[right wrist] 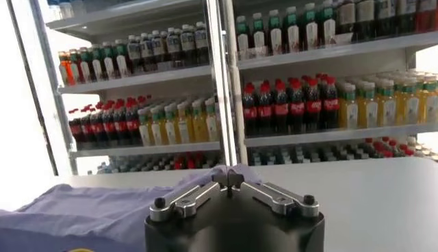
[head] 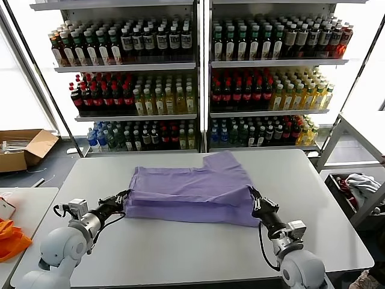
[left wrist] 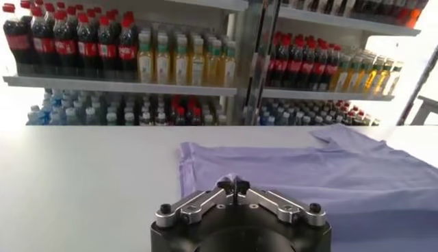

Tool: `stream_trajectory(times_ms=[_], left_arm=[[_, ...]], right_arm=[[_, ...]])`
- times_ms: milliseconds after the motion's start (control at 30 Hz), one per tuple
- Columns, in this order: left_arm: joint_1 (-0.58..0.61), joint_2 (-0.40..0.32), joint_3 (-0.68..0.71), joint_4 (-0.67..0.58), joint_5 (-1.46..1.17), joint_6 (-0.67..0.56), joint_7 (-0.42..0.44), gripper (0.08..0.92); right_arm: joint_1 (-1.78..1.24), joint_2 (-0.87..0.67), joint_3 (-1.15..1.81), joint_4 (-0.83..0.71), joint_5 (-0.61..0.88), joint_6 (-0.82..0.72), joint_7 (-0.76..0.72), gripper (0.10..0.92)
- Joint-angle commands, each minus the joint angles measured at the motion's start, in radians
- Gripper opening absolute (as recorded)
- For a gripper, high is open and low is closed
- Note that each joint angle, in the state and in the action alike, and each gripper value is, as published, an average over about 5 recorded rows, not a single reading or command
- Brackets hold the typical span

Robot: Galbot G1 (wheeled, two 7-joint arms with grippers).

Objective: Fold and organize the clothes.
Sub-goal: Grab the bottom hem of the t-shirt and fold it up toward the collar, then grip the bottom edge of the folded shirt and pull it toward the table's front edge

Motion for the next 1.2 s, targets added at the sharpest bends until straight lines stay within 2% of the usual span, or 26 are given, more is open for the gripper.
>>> stream_trajectory(times_ms=[33, 167, 367, 600, 667, 767, 867, 1200], left_arm=[[-0.059, 0.0, 0.02, 0.104, 0.043, 0.0, 0.012, 0.22], [0.022, 0.006, -0.01, 0.028, 0.041, -0.001, 0.005, 0.333], [0.138, -0.03, -0.02, -0.053, 0.051, -0.002, -0.001, 0.506], [0.116, -0.07, 0.003, 0.006, 0.052, -0.001, -0.025, 0.714], [0.101, -0.075, 0.009, 0.024, 0.053, 0.0, -0.039, 0.763], [0.089, -0.078, 0.014, 0.047, 0.056, 0.0, -0.063, 0.808], [0.089, -0.076, 0.015, 0.057, 0.054, 0.0, -0.069, 0.791], [0.116, -0.064, 0.009, 0.045, 0.054, 0.0, -0.057, 0.502]], right_arm=[[0.083, -0.015, -0.038, -0.08, -0.023, -0.025, 0.009, 0.297], [0.007, -0.02, 0.016, -0.008, -0.052, -0.054, 0.068, 0.41], [-0.157, -0.004, 0.062, 0.072, -0.089, -0.094, 0.107, 0.583], [-0.231, 0.039, 0.044, 0.068, -0.09, -0.128, 0.136, 0.78], [-0.236, 0.046, 0.038, 0.067, -0.078, -0.14, 0.148, 0.802], [-0.247, 0.049, 0.03, 0.075, -0.051, -0.144, 0.158, 0.769], [-0.245, 0.051, 0.026, 0.073, -0.038, -0.143, 0.162, 0.688], [-0.232, 0.05, 0.021, 0.079, -0.016, -0.144, 0.155, 0.393]])
